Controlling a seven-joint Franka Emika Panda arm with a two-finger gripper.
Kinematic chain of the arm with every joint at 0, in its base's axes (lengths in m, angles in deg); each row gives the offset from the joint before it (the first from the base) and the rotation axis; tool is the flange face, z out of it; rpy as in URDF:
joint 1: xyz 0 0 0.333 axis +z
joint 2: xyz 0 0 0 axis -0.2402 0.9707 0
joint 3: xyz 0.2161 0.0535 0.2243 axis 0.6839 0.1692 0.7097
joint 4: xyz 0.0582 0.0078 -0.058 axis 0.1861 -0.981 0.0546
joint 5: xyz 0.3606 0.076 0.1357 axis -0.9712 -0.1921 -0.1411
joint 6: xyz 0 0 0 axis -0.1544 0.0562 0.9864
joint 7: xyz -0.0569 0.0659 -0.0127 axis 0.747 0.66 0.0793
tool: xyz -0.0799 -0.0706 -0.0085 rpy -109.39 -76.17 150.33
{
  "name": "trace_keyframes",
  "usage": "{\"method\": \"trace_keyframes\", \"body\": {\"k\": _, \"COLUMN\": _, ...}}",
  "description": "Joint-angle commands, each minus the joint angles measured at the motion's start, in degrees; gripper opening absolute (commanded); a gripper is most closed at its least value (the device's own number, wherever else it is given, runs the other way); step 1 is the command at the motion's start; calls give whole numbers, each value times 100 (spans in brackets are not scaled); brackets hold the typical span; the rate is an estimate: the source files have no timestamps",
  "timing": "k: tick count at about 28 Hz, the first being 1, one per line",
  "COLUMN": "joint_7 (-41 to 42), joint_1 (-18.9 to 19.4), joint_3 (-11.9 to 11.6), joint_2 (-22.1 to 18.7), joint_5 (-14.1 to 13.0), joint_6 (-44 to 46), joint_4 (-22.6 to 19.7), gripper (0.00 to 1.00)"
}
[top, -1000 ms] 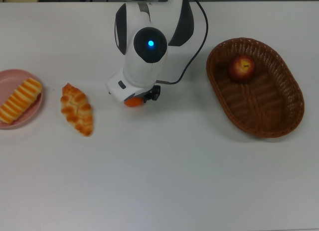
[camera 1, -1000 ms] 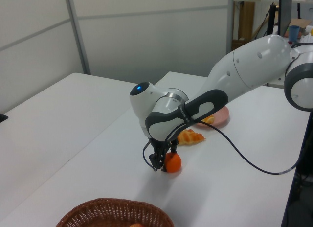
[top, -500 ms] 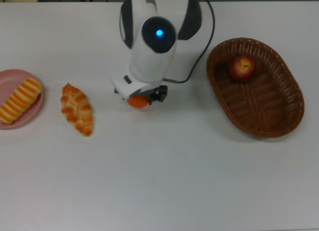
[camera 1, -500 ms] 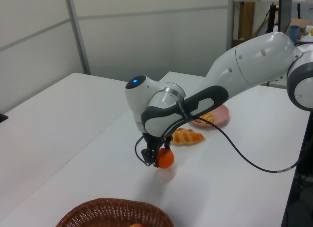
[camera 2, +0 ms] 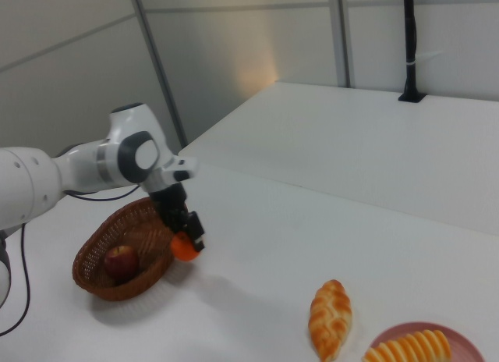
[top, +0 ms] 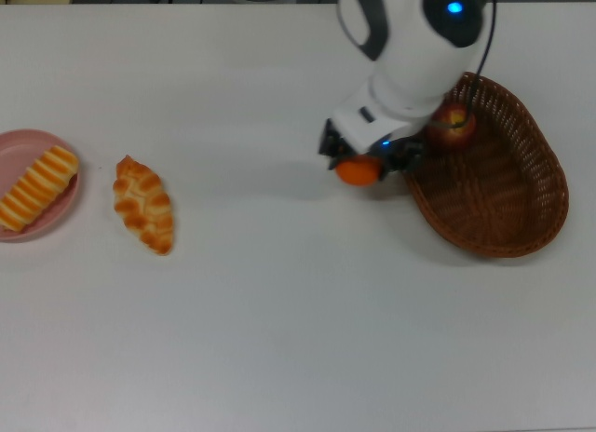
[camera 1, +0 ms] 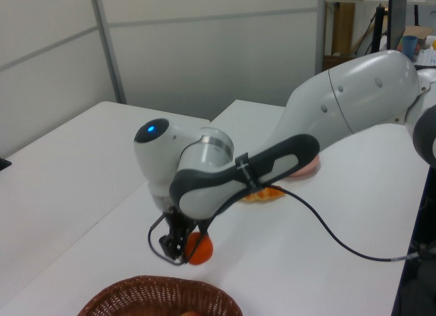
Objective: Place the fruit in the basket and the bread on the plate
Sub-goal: 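Carry the orange into the basket beside the apple and release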
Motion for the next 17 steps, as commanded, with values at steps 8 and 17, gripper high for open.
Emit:
{"method": "trace_keyframes", "body": {"k": 8, "joint_7": -732, "joint_1": 688, "joint_3": -69, "joint_2": 75, "joint_5": -46, "joint_6": 35, "joint_4": 486, "gripper": 0}}
{"method": "trace_keyframes", "body": {"k": 17, "joint_7": -952, "joint_1": 1128, "joint_3": -60, "joint_2": 207, "joint_5": -2, "joint_6": 35, "joint_4": 574, "gripper": 24}}
